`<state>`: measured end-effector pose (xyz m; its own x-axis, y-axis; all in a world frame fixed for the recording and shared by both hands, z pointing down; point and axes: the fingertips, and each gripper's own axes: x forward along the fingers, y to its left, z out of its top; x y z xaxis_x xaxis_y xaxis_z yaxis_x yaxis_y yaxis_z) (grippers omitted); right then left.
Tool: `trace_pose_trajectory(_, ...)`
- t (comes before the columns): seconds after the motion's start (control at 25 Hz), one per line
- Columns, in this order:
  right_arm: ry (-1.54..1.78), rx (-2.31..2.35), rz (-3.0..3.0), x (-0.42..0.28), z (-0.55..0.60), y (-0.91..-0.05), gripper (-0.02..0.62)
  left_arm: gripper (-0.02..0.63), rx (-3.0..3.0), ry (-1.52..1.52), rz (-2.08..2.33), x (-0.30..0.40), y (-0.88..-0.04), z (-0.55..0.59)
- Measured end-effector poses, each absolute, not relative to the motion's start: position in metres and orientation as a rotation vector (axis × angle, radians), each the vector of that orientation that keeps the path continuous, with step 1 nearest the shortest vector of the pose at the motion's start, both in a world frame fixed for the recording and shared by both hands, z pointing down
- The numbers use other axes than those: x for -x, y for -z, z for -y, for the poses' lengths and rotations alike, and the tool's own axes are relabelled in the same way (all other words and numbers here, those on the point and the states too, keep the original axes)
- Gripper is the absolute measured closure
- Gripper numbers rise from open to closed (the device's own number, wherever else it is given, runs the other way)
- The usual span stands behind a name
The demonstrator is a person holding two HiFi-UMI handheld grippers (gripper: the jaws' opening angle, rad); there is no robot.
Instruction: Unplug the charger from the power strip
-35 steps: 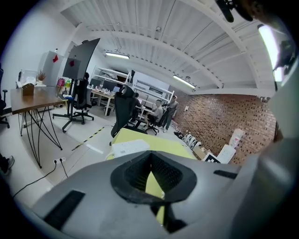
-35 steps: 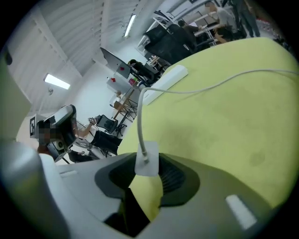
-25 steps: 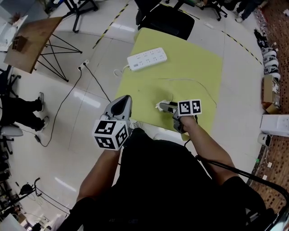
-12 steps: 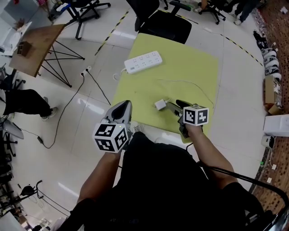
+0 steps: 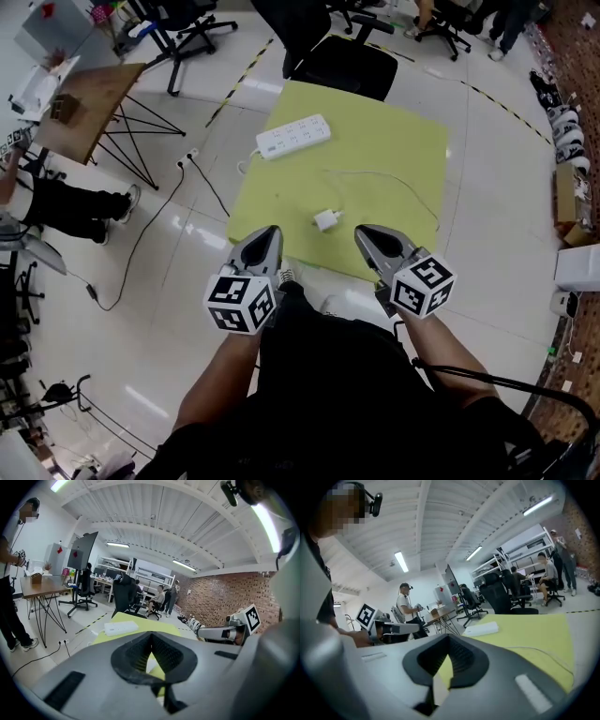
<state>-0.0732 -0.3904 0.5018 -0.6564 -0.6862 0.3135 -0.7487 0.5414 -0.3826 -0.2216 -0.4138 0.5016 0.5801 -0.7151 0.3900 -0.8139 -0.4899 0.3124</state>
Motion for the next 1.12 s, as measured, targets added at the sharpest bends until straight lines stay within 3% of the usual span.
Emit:
trace_pose_trajectory(0.64,-0.66,-1.319,2.727,0.077,0.37,-0.464,0.594,0.6,-2.442,-0.324,1.194,0.235,-0.475,0.404)
trace_pose_trajectory(1.12,-0.729,-1.498,2.602,0.153,0.372,-0.474,0.594,0.6,-2.526,-0.38,0.995,0.295,-0.478,0.412)
